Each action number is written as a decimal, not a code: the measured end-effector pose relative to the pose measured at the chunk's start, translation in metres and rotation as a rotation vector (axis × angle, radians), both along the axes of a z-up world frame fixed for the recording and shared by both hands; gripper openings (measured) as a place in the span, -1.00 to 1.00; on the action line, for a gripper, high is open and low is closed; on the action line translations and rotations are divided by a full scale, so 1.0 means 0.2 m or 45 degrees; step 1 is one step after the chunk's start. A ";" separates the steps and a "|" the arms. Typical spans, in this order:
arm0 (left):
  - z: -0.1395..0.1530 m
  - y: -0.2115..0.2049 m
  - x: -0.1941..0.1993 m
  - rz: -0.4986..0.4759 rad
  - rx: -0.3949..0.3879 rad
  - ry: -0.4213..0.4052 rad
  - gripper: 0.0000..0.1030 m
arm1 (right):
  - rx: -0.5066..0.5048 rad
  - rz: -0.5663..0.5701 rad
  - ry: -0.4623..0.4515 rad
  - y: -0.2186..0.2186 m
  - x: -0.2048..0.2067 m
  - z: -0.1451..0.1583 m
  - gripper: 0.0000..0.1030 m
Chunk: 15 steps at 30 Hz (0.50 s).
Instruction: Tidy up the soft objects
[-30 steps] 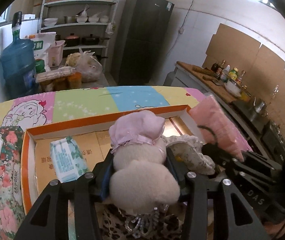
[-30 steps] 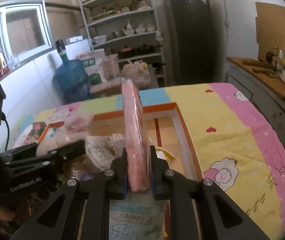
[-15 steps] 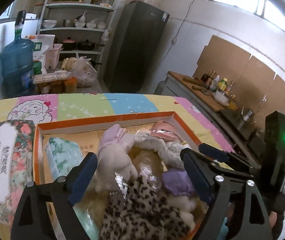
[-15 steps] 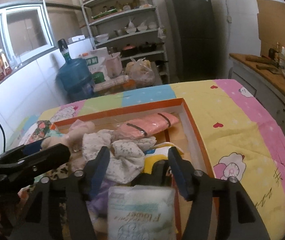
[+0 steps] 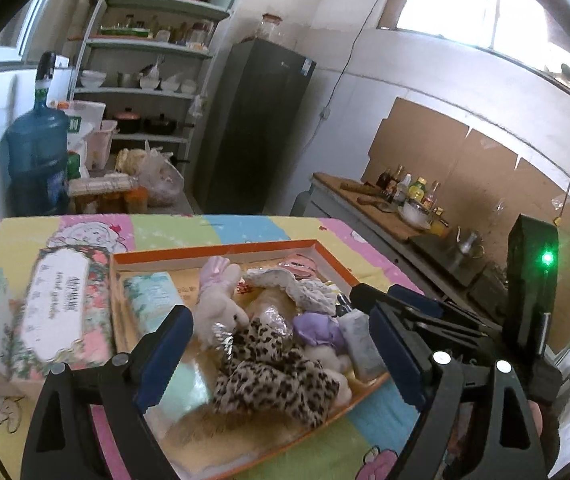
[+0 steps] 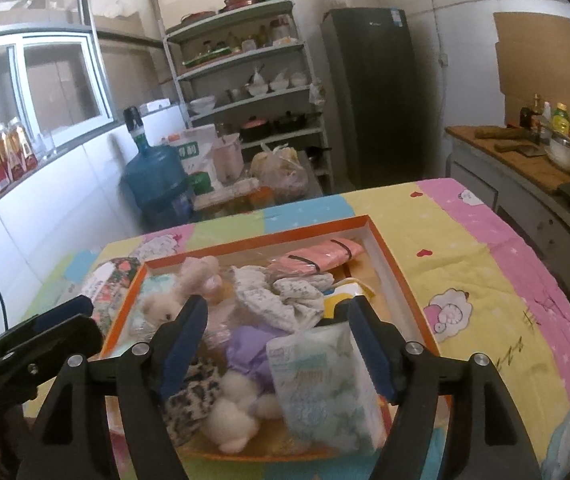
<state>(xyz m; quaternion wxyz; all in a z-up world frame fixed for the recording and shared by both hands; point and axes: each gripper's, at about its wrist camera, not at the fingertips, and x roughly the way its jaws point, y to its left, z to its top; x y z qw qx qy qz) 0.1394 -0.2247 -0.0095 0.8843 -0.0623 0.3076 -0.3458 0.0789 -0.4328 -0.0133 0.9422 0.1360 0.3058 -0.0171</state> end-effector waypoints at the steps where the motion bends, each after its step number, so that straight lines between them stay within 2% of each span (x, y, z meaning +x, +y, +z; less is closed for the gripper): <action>1: 0.01 0.02 -0.02 0.005 -0.001 -0.014 0.74 | 0.002 -0.010 -0.012 0.01 -0.02 0.01 0.45; 7: 0.07 0.17 -0.15 0.044 -0.001 -0.084 0.74 | -0.017 -0.064 -0.090 0.11 -0.14 0.09 0.45; 15: 0.12 0.38 -0.29 0.138 0.022 -0.143 0.74 | -0.047 -0.021 -0.184 0.39 -0.25 0.18 0.45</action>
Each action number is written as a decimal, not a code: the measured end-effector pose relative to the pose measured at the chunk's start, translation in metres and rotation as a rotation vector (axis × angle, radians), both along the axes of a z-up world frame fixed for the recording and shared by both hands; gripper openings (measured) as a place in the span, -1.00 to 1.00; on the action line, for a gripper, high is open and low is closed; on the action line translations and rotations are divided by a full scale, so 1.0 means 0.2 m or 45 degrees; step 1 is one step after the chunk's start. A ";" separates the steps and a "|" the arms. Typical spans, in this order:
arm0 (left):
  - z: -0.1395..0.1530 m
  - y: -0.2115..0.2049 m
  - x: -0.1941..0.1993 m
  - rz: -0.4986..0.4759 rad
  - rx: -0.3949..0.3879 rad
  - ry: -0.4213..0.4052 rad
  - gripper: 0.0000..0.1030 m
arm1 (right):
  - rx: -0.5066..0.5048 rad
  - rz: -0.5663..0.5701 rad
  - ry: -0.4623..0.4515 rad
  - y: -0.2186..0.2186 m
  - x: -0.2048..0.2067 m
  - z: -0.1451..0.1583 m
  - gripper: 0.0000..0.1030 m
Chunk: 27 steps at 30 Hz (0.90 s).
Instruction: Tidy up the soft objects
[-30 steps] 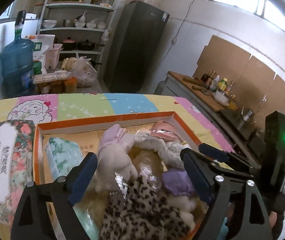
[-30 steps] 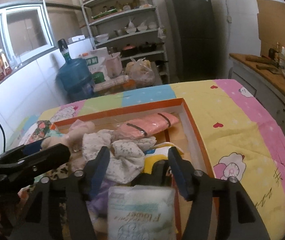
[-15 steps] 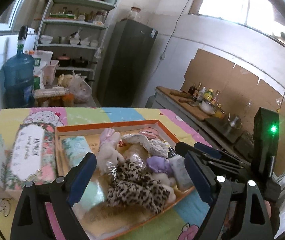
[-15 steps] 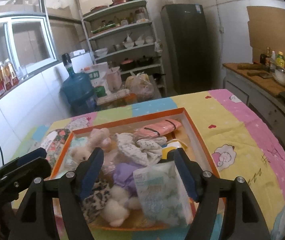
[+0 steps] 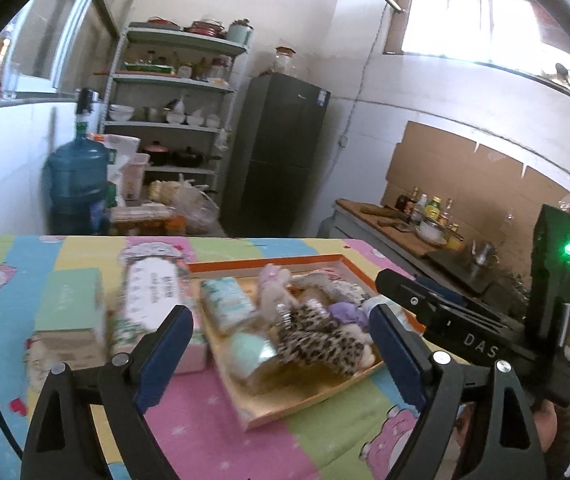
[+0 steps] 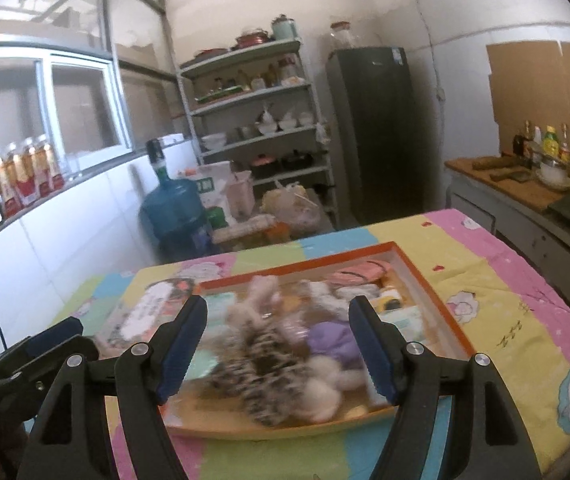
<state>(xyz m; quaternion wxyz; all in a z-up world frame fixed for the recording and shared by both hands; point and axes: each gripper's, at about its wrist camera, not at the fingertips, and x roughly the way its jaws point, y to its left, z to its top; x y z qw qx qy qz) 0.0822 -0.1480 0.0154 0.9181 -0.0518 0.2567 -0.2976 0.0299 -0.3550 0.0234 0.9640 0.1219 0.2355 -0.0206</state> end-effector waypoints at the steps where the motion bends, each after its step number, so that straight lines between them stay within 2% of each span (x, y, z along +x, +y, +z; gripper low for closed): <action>1: 0.00 0.03 -0.02 0.024 0.012 -0.010 0.74 | -0.008 0.001 -0.007 0.04 -0.02 0.00 0.45; 9: -0.02 0.27 -0.17 0.157 0.059 -0.073 0.74 | -0.024 -0.008 -0.018 0.27 -0.12 -0.03 0.45; 17: -0.06 0.48 -0.30 0.255 0.064 -0.136 0.74 | -0.036 -0.001 -0.026 0.47 -0.23 -0.08 0.46; 27: -0.07 0.69 -0.48 0.347 0.045 -0.239 0.74 | -0.107 -0.012 -0.101 0.67 -0.39 -0.07 0.46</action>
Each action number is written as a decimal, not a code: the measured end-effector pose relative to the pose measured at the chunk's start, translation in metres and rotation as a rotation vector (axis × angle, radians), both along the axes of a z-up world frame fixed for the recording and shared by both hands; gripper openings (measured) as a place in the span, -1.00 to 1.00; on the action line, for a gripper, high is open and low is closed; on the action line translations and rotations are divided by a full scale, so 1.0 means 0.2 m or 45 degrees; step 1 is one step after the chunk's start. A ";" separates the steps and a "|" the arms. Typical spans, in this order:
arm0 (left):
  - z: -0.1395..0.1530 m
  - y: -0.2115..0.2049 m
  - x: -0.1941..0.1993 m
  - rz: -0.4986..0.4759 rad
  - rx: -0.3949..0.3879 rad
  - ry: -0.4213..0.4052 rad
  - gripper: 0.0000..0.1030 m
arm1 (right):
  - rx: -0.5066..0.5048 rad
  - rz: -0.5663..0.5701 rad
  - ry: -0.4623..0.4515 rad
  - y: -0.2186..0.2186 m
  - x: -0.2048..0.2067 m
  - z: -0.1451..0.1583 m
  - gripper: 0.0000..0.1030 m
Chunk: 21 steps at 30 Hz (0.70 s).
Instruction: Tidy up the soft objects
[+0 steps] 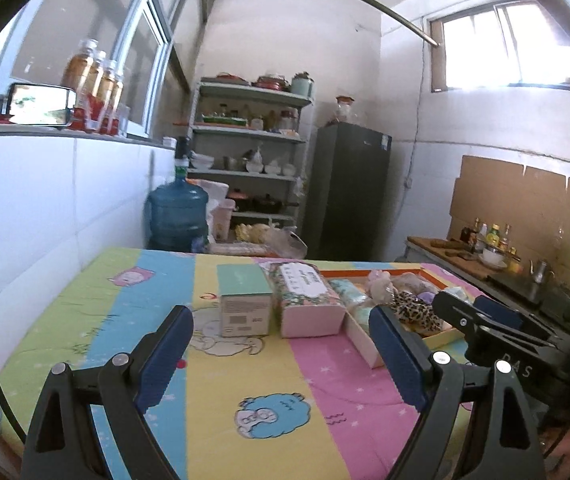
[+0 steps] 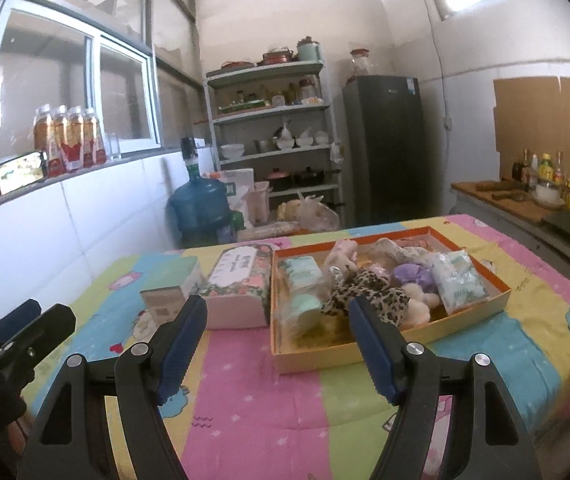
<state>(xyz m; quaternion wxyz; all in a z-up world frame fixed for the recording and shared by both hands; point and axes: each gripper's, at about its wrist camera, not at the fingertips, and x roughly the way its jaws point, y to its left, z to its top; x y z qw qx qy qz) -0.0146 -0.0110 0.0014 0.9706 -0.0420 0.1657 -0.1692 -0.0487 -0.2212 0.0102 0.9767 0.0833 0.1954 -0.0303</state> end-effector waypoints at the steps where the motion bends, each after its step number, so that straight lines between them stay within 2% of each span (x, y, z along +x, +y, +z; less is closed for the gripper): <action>1: 0.00 0.01 -0.01 0.000 -0.004 -0.002 0.74 | -0.007 0.001 -0.007 0.02 -0.01 0.00 0.46; 6: 0.01 0.08 -0.07 0.017 -0.013 -0.020 0.74 | -0.006 0.001 -0.002 0.08 -0.06 -0.01 0.46; 11: 0.03 0.12 -0.15 0.091 0.011 -0.076 0.74 | -0.014 0.011 0.015 0.14 -0.10 -0.02 0.46; 21: -0.01 0.26 -0.21 0.147 -0.026 -0.049 0.74 | -0.022 -0.026 0.001 0.25 -0.16 -0.01 0.46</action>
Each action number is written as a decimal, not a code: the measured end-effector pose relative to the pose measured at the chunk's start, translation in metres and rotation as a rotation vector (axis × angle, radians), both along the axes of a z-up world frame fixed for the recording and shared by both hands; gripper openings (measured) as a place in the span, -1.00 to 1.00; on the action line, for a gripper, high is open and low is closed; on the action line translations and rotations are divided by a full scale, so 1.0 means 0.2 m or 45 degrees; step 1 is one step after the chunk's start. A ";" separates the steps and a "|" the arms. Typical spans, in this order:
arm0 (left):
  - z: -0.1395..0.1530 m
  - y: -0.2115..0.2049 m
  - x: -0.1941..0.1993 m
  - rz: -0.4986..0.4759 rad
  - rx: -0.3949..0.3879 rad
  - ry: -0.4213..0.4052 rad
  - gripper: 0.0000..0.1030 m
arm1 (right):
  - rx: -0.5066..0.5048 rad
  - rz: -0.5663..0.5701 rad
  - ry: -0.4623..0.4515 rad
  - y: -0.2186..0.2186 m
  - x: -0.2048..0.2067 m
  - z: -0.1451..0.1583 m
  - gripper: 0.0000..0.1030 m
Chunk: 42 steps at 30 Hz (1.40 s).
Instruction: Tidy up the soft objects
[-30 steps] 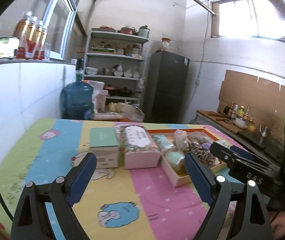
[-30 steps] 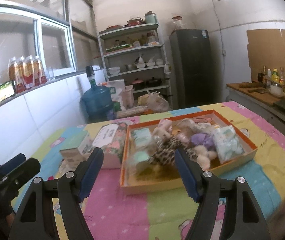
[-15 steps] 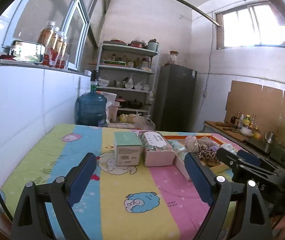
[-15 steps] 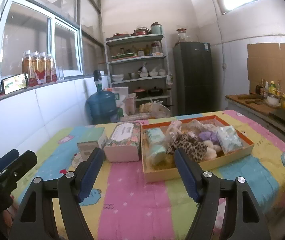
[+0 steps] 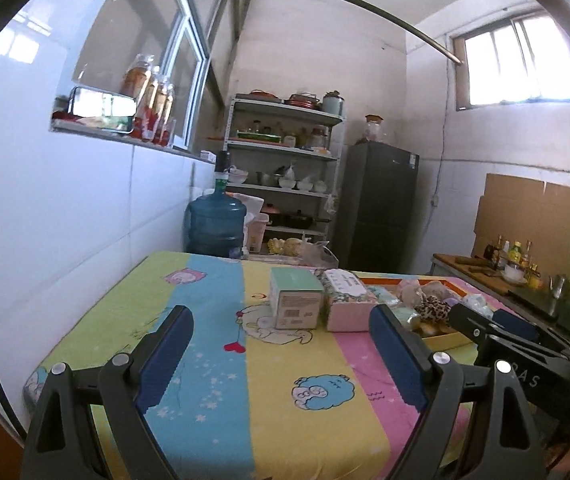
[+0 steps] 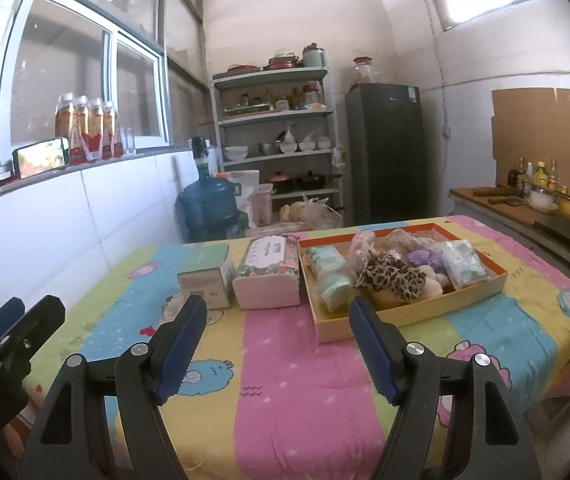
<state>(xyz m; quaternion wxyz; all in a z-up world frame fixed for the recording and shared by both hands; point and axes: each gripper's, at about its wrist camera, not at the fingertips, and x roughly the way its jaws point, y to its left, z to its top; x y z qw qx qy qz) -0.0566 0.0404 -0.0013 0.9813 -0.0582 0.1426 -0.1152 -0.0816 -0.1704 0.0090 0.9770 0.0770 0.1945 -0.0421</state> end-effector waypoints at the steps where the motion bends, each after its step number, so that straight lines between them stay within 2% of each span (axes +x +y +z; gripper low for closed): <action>1: -0.01 0.02 0.00 0.005 -0.003 0.006 0.74 | -0.001 -0.004 -0.001 0.01 -0.01 0.00 0.46; 9: -0.04 0.07 -0.04 0.013 0.026 0.036 0.74 | -0.026 -0.011 -0.008 0.11 -0.07 0.00 0.46; 22: -0.05 0.11 -0.09 0.081 0.035 0.063 0.74 | -0.075 -0.020 -0.013 0.17 -0.16 -0.01 0.46; 27: -0.06 0.10 -0.08 0.123 0.069 0.080 0.74 | -0.076 -0.017 -0.015 0.18 -0.16 -0.02 0.46; 42: -0.08 0.04 -0.11 0.110 0.130 0.088 0.74 | -0.067 -0.026 -0.025 0.17 -0.19 -0.03 0.46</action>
